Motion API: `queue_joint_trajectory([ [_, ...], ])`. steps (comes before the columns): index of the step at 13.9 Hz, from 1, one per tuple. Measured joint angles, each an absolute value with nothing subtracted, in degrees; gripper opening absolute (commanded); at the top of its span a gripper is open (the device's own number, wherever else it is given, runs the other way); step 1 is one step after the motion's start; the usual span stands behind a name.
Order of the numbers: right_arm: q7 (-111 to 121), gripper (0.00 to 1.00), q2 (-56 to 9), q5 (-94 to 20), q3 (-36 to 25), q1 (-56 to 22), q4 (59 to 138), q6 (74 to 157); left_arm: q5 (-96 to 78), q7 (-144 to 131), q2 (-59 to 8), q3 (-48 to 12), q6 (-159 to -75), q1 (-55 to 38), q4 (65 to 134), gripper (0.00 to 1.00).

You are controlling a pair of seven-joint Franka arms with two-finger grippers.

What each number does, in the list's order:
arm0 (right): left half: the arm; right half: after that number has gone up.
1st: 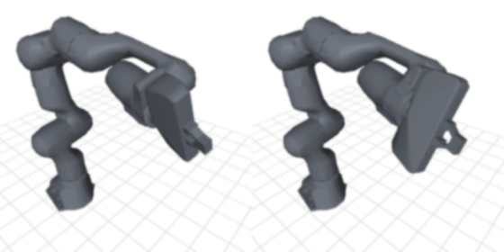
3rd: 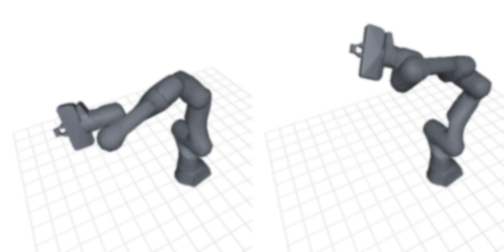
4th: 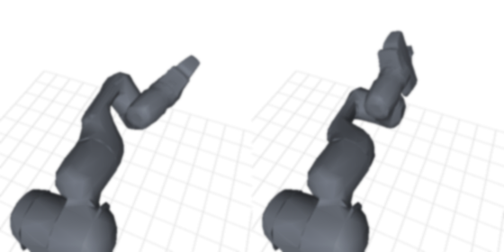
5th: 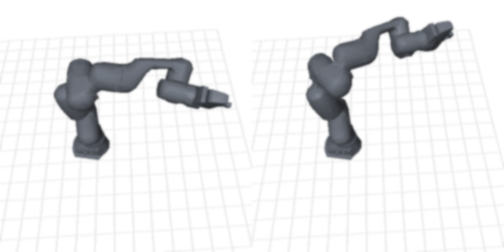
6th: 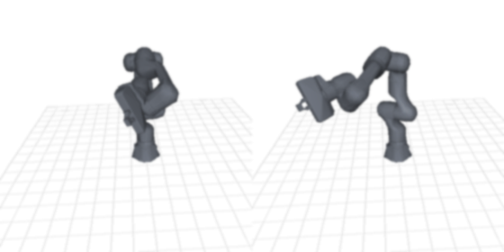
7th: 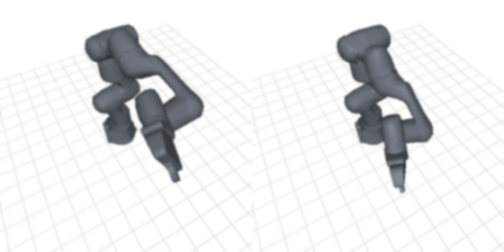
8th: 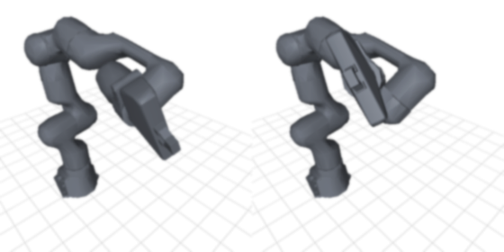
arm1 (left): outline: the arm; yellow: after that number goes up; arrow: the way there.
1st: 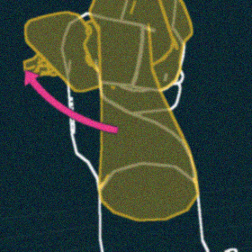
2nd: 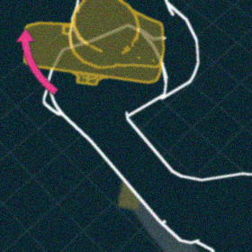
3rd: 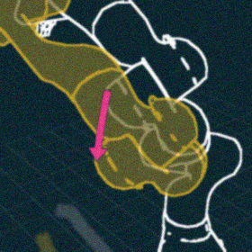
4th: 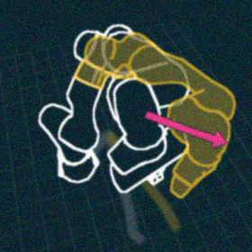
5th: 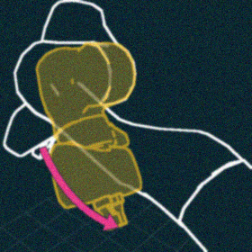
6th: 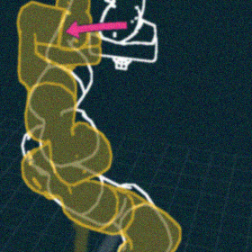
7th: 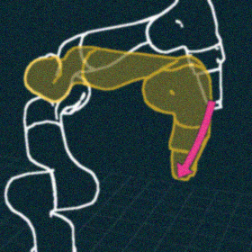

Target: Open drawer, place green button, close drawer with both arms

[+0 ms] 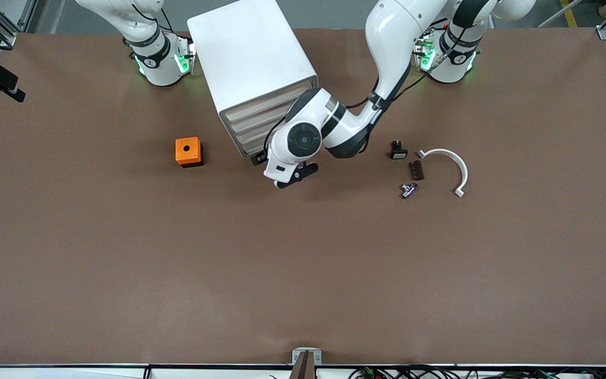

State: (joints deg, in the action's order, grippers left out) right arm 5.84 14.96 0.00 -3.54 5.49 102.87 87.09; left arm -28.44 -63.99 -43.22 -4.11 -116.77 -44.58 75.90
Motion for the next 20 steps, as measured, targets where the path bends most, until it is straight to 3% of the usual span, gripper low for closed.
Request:
queue_joint_trajectory([
  [8,5.85,1.00,15.12,0.06,-2.63,5.47,102.78,87.95,-28.38,-63.99,-35.36,-3.85,-114.98,-31.12,75.97,1.00],
  [20,5.97,1.00,15.66,0.11,-4.07,5.60,99.81,82.17,-21.69,-63.99,-34.15,-3.90,-111.34,-22.12,76.19,1.00],
])
